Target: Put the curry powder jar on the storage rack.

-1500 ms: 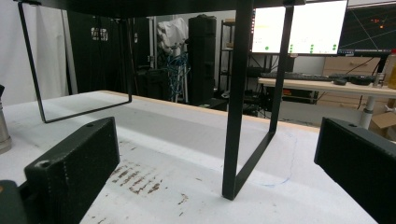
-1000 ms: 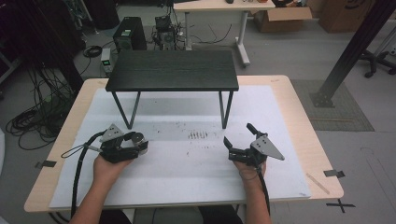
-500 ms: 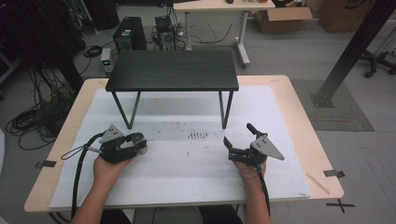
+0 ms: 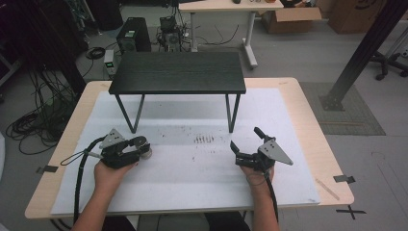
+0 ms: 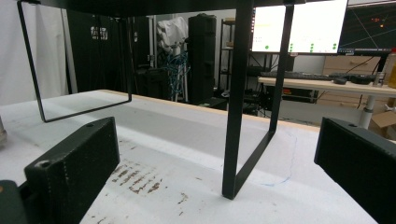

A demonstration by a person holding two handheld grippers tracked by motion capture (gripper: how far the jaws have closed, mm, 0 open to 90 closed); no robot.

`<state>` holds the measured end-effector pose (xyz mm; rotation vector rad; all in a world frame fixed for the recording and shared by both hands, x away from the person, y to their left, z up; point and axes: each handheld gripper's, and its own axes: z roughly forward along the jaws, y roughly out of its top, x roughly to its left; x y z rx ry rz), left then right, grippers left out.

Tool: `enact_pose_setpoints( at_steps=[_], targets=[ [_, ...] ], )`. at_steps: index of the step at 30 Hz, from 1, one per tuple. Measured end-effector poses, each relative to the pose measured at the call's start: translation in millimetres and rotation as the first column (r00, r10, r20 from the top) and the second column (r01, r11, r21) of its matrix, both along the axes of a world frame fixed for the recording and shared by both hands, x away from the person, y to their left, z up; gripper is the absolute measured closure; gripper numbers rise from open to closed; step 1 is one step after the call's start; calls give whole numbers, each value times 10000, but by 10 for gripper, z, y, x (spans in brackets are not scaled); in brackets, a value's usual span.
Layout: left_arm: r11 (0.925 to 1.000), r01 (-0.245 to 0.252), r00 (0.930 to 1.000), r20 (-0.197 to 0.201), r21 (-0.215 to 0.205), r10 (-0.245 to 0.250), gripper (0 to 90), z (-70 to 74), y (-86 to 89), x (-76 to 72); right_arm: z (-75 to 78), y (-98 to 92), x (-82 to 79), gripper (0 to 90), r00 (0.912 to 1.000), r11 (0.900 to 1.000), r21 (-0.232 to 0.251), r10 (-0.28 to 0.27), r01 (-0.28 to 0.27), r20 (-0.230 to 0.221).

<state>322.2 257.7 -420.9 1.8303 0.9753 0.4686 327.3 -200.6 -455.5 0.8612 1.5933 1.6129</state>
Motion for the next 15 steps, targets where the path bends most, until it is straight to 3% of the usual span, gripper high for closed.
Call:
enact_pose_setpoints(
  at_steps=[11, 15],
  targets=[
    [9995, 287, 9988, 401, 101, -290, 486, 304, 9, -44, 0, 1, -2, 0, 10000, 10000, -18, -1, 1, 18],
    [9991, 381, 9990, 220, 204, -386, 486, 449, -8, -38, -1, 2, -4, 0, 10000, 10000, -13, 1, -1, 30]
  ],
)
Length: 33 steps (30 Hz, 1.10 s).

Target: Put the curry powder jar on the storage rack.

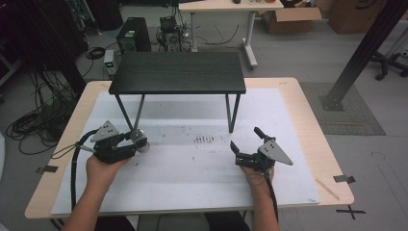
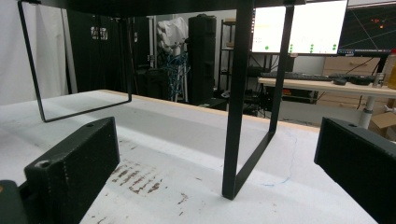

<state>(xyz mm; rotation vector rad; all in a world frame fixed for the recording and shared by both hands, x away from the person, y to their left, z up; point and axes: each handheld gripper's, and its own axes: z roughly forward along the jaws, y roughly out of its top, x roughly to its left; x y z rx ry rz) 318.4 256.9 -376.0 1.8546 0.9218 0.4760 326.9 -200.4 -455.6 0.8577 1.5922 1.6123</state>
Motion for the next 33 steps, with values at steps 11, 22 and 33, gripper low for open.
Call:
enact_pose_setpoints(
  at_steps=[11, 22, 33],
  targets=[
    [9996, 223, 9991, 349, 195, -229, 486, 408, -49, 16, 0, -1, -1, 0, 10000, 10000, 3, 2, -2, 12],
    [9990, 359, 9977, 573, 250, -373, 486, 737, -134, 79, 0, -4, 3, 0, 10000, 10000, 10, 2, -2, 28],
    [9989, 443, 9972, 599, 161, -452, 486, 982, -161, 133, 0, -5, 3, 0, 10000, 10000, 31, 10, -10, 5]
  ],
)
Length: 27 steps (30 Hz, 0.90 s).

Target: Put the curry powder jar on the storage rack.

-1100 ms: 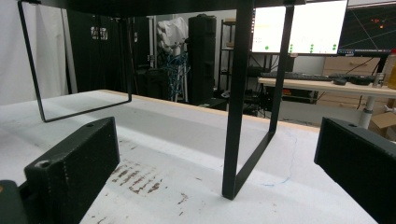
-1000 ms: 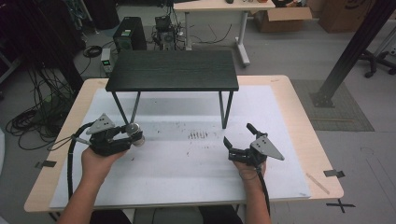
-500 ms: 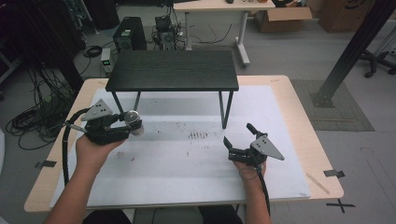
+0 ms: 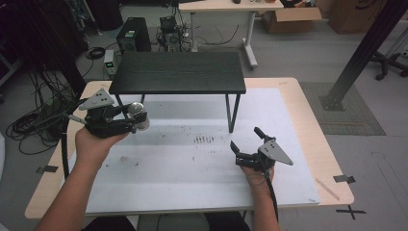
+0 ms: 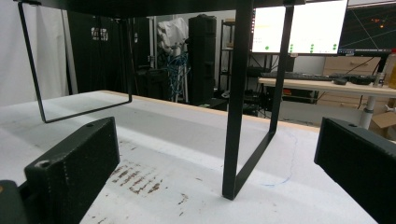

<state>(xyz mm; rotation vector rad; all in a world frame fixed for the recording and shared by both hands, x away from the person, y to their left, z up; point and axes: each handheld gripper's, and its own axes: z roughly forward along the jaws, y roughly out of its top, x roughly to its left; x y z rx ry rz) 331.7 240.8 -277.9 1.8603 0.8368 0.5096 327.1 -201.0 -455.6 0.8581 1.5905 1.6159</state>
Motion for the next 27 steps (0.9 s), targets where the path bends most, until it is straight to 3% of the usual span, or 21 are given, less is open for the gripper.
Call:
enact_pose_setpoints(
  at_steps=[10, 27],
  targets=[
    [9993, -21, 9999, 146, -377, 26, 486, 224, -2, 42, 0, 0, -1, 0, 10000, 10000, 2, 0, 0, 4],
    [9980, -382, 9989, 251, -501, 395, 487, 543, -19, 252, 0, -1, -1, 0, 10000, 10000, 41, 1, -1, -23]
  ],
)
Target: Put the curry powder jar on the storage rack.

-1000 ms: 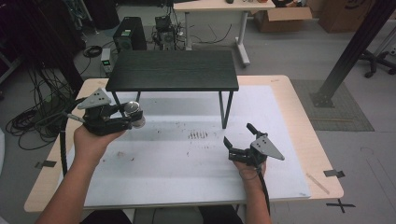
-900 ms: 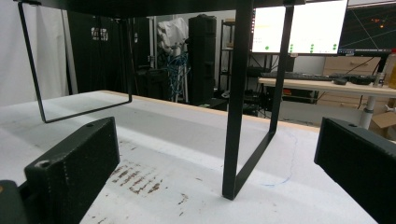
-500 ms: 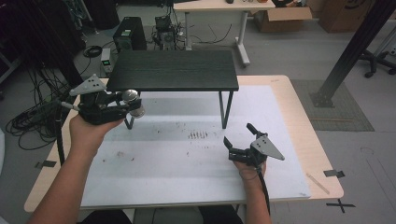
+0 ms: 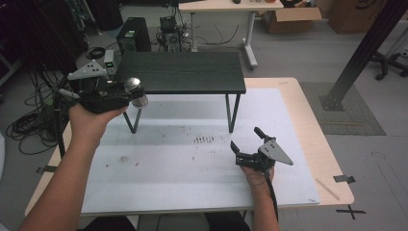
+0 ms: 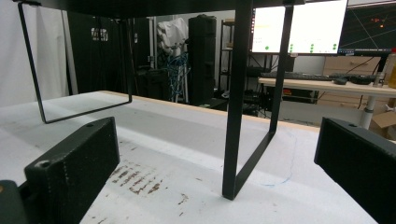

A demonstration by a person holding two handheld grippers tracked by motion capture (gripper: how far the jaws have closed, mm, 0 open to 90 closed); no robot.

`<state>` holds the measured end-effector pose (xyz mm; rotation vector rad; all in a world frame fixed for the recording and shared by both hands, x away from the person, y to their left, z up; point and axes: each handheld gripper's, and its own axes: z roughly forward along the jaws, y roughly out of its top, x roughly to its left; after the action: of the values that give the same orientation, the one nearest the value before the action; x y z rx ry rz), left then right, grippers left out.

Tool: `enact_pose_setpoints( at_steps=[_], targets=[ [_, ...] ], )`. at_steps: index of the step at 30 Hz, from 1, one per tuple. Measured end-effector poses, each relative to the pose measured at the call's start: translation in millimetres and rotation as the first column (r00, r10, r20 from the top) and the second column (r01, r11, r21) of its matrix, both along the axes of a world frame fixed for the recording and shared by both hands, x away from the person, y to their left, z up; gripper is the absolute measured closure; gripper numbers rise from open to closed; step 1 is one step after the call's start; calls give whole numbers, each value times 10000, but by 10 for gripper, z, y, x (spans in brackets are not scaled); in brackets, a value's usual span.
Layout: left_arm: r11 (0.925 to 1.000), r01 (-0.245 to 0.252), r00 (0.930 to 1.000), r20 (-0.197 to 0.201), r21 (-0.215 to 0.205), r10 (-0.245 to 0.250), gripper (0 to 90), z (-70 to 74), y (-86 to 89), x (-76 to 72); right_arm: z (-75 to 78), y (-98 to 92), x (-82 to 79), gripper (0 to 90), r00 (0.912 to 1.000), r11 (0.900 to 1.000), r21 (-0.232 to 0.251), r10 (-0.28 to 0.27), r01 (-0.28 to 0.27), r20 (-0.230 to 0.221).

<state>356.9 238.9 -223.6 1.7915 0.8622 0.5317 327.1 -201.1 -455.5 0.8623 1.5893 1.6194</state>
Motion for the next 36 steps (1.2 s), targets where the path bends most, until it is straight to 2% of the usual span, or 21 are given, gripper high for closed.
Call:
enact_pose_setpoints(
  at_steps=[12, 23, 36],
  targets=[
    [9976, -334, 9994, -6, 599, 335, 487, 93, -116, 187, 0, -3, 4, 0, 10000, 10000, 7, 1, -1, -2],
    [9960, -528, 9986, -59, 721, 533, 487, 189, -246, 402, 0, -3, 3, 0, 10000, 10000, 4, 2, -2, -20],
    [9932, -943, 9948, -330, 689, 967, 487, 153, -329, 700, 1, -4, 6, 0, 10000, 10000, 37, 13, -13, -47]
  ],
)
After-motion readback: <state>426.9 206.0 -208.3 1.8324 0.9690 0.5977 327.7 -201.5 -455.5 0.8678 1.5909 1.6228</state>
